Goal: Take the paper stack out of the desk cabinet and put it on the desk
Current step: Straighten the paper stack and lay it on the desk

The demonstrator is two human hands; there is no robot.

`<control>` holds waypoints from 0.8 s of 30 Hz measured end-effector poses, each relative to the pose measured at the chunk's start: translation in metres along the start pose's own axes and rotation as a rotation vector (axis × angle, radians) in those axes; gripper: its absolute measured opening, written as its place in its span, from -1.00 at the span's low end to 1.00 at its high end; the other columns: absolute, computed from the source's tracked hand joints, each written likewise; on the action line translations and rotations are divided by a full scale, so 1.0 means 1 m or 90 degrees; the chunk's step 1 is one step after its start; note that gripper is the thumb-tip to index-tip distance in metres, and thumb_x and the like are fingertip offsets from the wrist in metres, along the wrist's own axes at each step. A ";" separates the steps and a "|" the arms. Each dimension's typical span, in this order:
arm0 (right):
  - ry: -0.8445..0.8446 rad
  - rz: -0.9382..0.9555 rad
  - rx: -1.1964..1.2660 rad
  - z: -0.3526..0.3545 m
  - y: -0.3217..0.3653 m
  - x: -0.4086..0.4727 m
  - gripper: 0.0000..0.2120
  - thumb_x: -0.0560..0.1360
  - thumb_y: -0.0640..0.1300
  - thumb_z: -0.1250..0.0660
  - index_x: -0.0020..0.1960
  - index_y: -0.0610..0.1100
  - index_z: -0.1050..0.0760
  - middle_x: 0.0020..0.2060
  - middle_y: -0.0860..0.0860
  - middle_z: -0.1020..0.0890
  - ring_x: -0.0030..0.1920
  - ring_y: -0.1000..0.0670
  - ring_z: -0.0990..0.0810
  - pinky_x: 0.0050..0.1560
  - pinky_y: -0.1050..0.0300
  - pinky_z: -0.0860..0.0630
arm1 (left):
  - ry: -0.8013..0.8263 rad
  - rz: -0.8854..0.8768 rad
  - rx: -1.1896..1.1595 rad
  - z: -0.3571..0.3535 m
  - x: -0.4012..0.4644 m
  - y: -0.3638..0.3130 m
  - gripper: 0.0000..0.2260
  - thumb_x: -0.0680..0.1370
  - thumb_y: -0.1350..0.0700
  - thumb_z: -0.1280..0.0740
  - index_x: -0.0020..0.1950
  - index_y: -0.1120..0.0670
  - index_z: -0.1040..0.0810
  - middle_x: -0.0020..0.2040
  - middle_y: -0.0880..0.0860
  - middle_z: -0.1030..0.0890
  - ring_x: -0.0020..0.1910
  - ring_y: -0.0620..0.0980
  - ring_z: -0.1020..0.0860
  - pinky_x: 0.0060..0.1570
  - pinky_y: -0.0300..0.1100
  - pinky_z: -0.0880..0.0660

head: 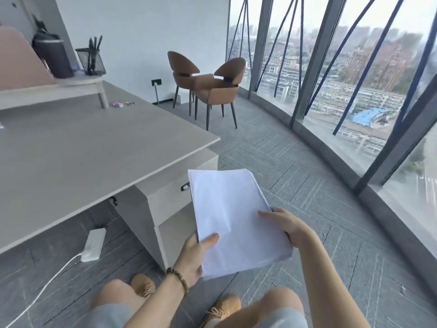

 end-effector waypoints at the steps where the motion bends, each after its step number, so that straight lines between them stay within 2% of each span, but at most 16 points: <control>1: -0.012 0.016 0.023 -0.002 0.010 -0.008 -0.78 0.57 -0.13 -0.37 0.13 -0.23 -0.62 -0.01 -0.17 -0.74 -0.13 -0.12 -0.72 -0.03 -0.01 -0.66 | 0.008 -0.017 0.011 -0.001 -0.008 -0.011 -0.76 0.57 0.27 -0.36 0.23 0.15 -0.60 0.09 0.08 -0.75 0.02 0.04 -0.73 -0.16 -0.15 -0.66; 4: -0.034 0.077 0.062 -0.014 0.040 -0.025 -0.77 0.56 -0.10 -0.38 0.11 -0.23 -0.60 -0.06 -0.14 -0.75 -0.14 -0.12 -0.72 0.00 -0.07 -0.64 | 0.013 -0.068 0.031 0.004 -0.030 -0.048 -0.78 0.56 0.27 -0.37 0.19 0.12 -0.62 0.02 0.02 -0.77 -0.04 0.00 -0.74 -0.20 -0.16 -0.66; 6: -0.031 0.120 0.110 -0.026 0.061 -0.034 -0.74 0.55 -0.11 -0.39 0.16 -0.25 -0.58 0.01 -0.17 -0.75 -0.08 -0.16 -0.73 0.03 -0.13 -0.66 | 0.013 -0.098 0.037 0.011 -0.043 -0.075 -0.78 0.56 0.25 -0.38 0.19 0.09 -0.62 0.03 0.01 -0.77 -0.02 0.02 -0.74 -0.11 -0.07 -0.66; 8: -0.017 0.166 0.157 -0.041 0.082 -0.039 -0.70 0.56 -0.14 -0.39 0.23 -0.27 -0.54 0.05 -0.19 -0.74 0.01 -0.22 -0.73 0.10 -0.24 -0.63 | 0.005 -0.118 0.038 0.022 -0.055 -0.099 -0.73 0.54 0.24 -0.41 0.24 0.10 -0.60 0.09 0.06 -0.75 0.05 0.10 -0.72 0.04 0.07 -0.64; 11: 0.021 0.226 0.202 -0.070 0.117 -0.043 -0.76 0.57 -0.17 -0.37 0.21 -0.22 -0.54 0.04 -0.18 -0.74 0.01 -0.23 -0.73 0.09 -0.26 -0.63 | 0.002 -0.140 0.020 0.048 -0.065 -0.137 -0.62 0.41 0.24 -0.49 0.22 0.13 -0.59 0.11 0.13 -0.74 0.07 0.17 -0.70 0.02 0.06 -0.64; 14: 0.064 0.275 0.215 -0.110 0.155 -0.040 -0.77 0.57 -0.16 -0.37 0.21 -0.18 -0.53 0.09 -0.19 -0.73 0.07 -0.29 -0.71 0.08 -0.29 -0.62 | -0.021 -0.145 0.025 0.085 -0.070 -0.179 -0.51 0.28 0.29 -0.46 0.22 0.23 -0.61 0.13 0.24 -0.71 0.11 0.26 -0.68 0.12 0.13 -0.60; 17: 0.116 0.313 0.207 -0.161 0.192 -0.029 -0.77 0.58 -0.14 -0.35 0.24 -0.11 -0.53 0.10 -0.16 -0.72 0.07 -0.28 -0.71 0.06 -0.28 -0.63 | -0.087 -0.154 -0.011 0.139 -0.066 -0.213 -0.63 0.38 0.31 -0.49 0.19 0.27 -0.64 0.02 0.22 -0.75 -0.06 0.18 -0.72 0.01 0.05 -0.63; 19: 0.143 0.334 0.203 -0.196 0.216 -0.017 -0.76 0.59 -0.15 -0.34 0.26 -0.07 -0.52 0.11 -0.15 -0.72 0.06 -0.27 -0.72 0.04 -0.25 -0.65 | -0.116 -0.176 -0.043 0.170 -0.063 -0.234 -0.75 0.50 0.22 -0.44 0.17 0.19 -0.66 0.03 0.17 -0.75 -0.02 0.16 -0.73 -0.02 0.01 -0.63; 22: 0.157 0.372 0.184 -0.242 0.245 0.011 -0.78 0.61 -0.16 -0.32 0.24 -0.10 -0.48 0.09 -0.13 -0.73 0.03 -0.24 -0.73 -0.03 -0.19 -0.68 | -0.177 -0.229 -0.043 0.220 -0.050 -0.259 -0.80 0.53 0.20 -0.43 0.14 0.14 -0.67 0.01 0.11 -0.76 -0.07 0.08 -0.75 -0.17 -0.07 -0.66; 24: 0.150 0.390 0.153 -0.269 0.257 0.037 -0.79 0.61 -0.15 -0.33 0.21 -0.17 -0.44 0.09 -0.17 -0.71 0.04 -0.25 -0.72 0.00 -0.23 -0.67 | -0.222 -0.264 -0.019 0.251 -0.039 -0.272 -0.79 0.52 0.21 -0.44 0.15 0.13 -0.67 0.03 0.09 -0.76 -0.04 0.07 -0.74 -0.10 -0.05 -0.64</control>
Point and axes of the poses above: each hand's wrist, its own x-axis towards the middle knuckle, its own z-axis out of the back of the hand, y = z × x, the point moved 8 cm from there along x, towards the middle knuckle
